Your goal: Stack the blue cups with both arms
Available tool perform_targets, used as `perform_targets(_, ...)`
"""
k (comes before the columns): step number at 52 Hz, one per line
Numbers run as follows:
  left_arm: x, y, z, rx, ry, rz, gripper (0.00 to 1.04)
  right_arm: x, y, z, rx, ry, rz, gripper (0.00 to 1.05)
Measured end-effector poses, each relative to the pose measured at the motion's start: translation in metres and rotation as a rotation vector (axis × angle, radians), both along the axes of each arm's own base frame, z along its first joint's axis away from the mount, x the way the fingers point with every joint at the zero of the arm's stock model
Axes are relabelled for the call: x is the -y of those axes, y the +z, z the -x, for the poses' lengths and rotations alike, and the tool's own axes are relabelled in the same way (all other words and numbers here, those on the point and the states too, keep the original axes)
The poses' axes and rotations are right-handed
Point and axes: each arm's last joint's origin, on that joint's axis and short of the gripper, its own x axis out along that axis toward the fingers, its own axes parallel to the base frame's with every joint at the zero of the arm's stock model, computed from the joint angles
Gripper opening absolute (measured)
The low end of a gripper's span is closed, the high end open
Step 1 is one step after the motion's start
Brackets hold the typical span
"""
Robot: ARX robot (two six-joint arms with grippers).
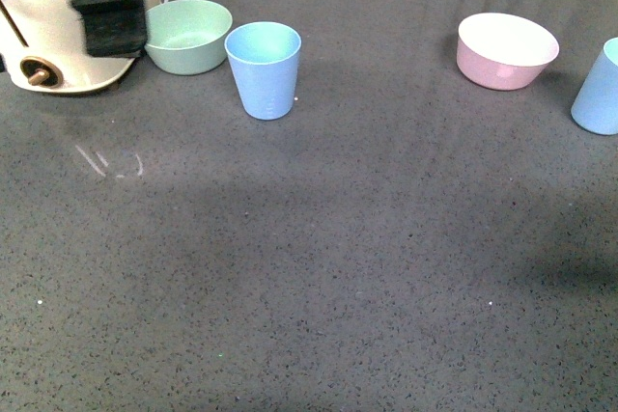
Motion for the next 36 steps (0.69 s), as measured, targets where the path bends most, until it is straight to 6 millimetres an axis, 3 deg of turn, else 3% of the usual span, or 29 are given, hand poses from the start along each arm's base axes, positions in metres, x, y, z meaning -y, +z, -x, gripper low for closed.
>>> perform_targets(12, 0.042, -0.006, -0.037, -0.017, 0.015, 0.001, 0.96, 0.000, 0.000, 0.000, 0.000, 0.000, 0.000, 0.96)
perform_targets(36, 0.081, -0.016, -0.065, -0.031, 0.023, -0.023, 0.96, 0.000, 0.000, 0.000, 0.000, 0.000, 0.000, 0.96)
